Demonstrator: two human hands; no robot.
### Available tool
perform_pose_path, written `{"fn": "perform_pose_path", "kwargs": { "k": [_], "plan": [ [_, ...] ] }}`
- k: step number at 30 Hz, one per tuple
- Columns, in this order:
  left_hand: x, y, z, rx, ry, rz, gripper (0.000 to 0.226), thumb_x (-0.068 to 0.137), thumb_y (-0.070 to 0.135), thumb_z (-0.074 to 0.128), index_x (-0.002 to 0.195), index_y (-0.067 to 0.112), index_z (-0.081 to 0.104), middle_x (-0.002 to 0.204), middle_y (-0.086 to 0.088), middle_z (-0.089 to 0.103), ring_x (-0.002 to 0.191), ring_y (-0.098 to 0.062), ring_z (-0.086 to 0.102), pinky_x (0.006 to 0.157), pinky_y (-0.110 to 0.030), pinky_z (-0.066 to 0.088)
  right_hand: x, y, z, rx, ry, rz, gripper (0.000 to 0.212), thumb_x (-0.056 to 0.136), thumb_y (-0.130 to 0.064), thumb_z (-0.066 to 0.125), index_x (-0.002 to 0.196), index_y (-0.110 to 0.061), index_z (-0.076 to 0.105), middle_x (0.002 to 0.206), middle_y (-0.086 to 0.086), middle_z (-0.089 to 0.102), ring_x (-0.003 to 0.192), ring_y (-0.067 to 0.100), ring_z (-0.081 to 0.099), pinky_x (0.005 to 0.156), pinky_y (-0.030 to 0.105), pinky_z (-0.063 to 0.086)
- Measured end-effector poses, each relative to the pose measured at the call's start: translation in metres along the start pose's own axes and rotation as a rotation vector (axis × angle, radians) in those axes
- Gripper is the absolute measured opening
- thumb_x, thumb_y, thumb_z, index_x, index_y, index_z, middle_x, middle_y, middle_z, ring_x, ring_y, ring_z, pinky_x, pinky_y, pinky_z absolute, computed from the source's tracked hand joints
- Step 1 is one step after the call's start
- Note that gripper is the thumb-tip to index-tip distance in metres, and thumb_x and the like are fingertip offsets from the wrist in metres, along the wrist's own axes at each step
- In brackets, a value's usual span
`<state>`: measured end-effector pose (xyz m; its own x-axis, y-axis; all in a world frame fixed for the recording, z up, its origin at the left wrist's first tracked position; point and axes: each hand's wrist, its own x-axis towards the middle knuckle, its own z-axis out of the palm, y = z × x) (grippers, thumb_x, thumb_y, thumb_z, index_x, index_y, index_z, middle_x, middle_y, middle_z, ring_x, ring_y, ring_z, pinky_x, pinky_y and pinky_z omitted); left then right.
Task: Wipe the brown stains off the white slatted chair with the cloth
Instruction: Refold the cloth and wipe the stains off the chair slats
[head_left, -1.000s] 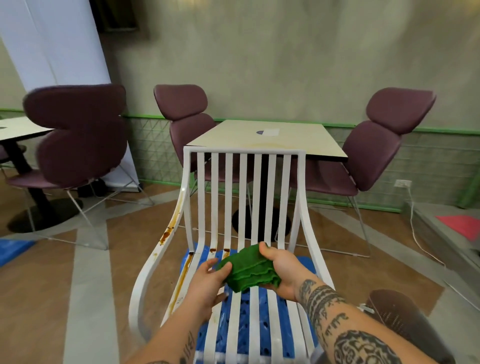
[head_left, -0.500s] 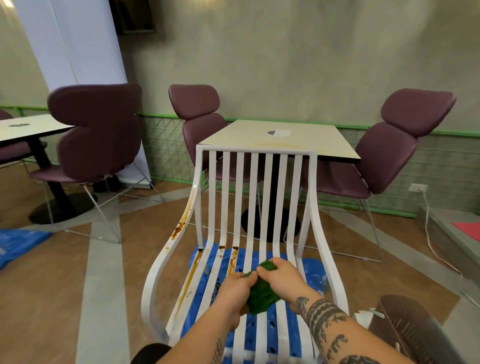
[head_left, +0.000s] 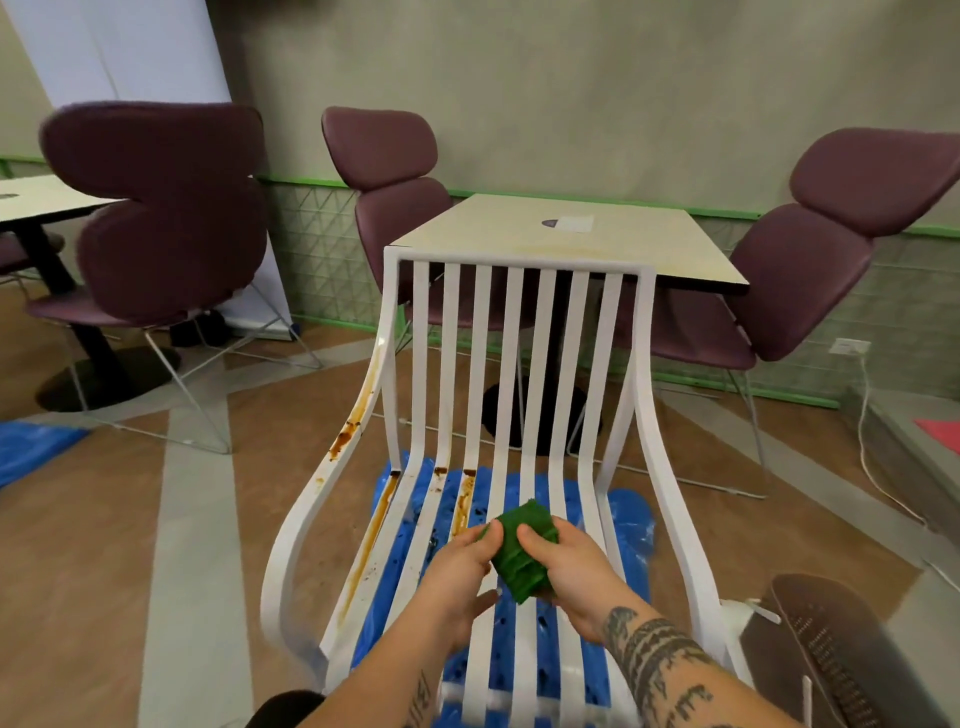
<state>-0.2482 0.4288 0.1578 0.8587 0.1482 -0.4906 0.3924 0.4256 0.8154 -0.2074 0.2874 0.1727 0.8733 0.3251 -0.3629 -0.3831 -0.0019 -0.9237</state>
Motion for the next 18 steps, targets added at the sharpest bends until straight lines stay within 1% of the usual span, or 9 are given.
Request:
{"fn": "perform_pose_path", "kwargs": {
  "k": [2,3,4,6,9,12,15,17,18],
  "plan": [
    [0.012,0.002,-0.004,0.002,0.036,0.039,0.020,0.100,0.025,0.062,0.119,0.020,0.064,0.117,-0.008,0.072,0.106,-0.024,0.070,0.079,-0.035,0.058,0.019,0.002,0.008,-0.085,0.122,-0.072,0.023,0.095,-0.025,0.068,0.117,-0.018,0.067,0.103,0.002,0.076,0.097,0.022,0.073,0.084,0.044,0.061],
    [0.020,0.004,-0.007,-0.007,0.063,0.049,0.017,0.101,0.020,0.062,0.118,0.017,0.064,0.114,-0.011,0.074,0.098,-0.025,0.074,0.073,-0.034,0.060,0.030,0.004,0.011,-0.093,0.138,-0.073,0.024,0.094,-0.026,0.070,0.116,-0.018,0.068,0.102,0.002,0.076,0.096,0.022,0.073,0.085,0.046,0.061],
    [0.027,0.005,-0.011,0.000,0.098,0.063,0.018,0.101,0.016,0.062,0.119,0.014,0.064,0.112,-0.013,0.074,0.094,-0.026,0.076,0.071,-0.035,0.062,0.039,0.006,0.015,-0.081,0.121,-0.056,0.023,0.094,-0.028,0.070,0.115,-0.020,0.068,0.103,0.002,0.076,0.097,0.022,0.073,0.086,0.047,0.061],
    [0.042,0.008,-0.019,0.032,0.158,0.077,0.020,0.099,0.012,0.063,0.119,0.009,0.064,0.108,-0.015,0.075,0.092,-0.029,0.076,0.074,-0.038,0.064,0.056,0.011,0.020,-0.041,0.041,0.014,0.021,0.095,-0.032,0.068,0.115,-0.024,0.066,0.108,0.002,0.075,0.100,0.022,0.073,0.087,0.047,0.061],
    [0.063,0.011,-0.033,0.091,0.185,0.061,0.020,0.097,0.013,0.067,0.117,0.012,0.067,0.104,-0.013,0.077,0.089,-0.028,0.077,0.069,-0.034,0.062,0.083,0.023,0.021,-0.066,-0.001,0.034,0.024,0.095,-0.027,0.069,0.118,-0.023,0.065,0.110,0.002,0.075,0.101,0.022,0.073,0.089,0.046,0.060],
    [0.090,0.013,-0.048,0.213,0.217,0.056,0.022,0.096,0.021,0.070,0.117,0.020,0.068,0.106,-0.005,0.074,0.094,-0.022,0.072,0.073,-0.033,0.058,0.117,0.031,0.018,-0.117,0.090,0.008,0.025,0.094,-0.020,0.070,0.118,-0.019,0.066,0.108,0.003,0.075,0.098,0.021,0.073,0.088,0.045,0.060],
    [0.127,0.014,-0.070,0.323,0.346,0.090,0.020,0.097,0.023,0.066,0.116,0.024,0.067,0.103,-0.002,0.071,0.089,-0.019,0.066,0.075,-0.034,0.055,0.153,0.035,0.015,-0.103,0.197,0.017,0.021,0.096,-0.018,0.067,0.117,-0.017,0.064,0.108,0.005,0.072,0.096,0.024,0.071,0.084,0.045,0.061],
    [0.151,0.016,-0.084,0.403,0.445,0.109,0.018,0.097,0.026,0.062,0.114,0.028,0.068,0.107,0.001,0.071,0.094,-0.018,0.066,0.087,-0.038,0.058,0.179,0.035,0.013,-0.148,0.235,0.008,0.020,0.097,-0.015,0.065,0.116,-0.018,0.061,0.108,0.005,0.069,0.095,0.025,0.070,0.083,0.045,0.061],
    [0.164,0.017,-0.091,0.468,0.490,0.107,0.019,0.097,0.028,0.060,0.113,0.028,0.070,0.106,0.001,0.072,0.094,-0.019,0.066,0.088,-0.041,0.058,0.193,0.035,0.012,-0.212,0.247,-0.015,0.021,0.096,-0.015,0.066,0.115,-0.020,0.060,0.109,0.003,0.068,0.096,0.024,0.069,0.085,0.046,0.060]
  ]
}}
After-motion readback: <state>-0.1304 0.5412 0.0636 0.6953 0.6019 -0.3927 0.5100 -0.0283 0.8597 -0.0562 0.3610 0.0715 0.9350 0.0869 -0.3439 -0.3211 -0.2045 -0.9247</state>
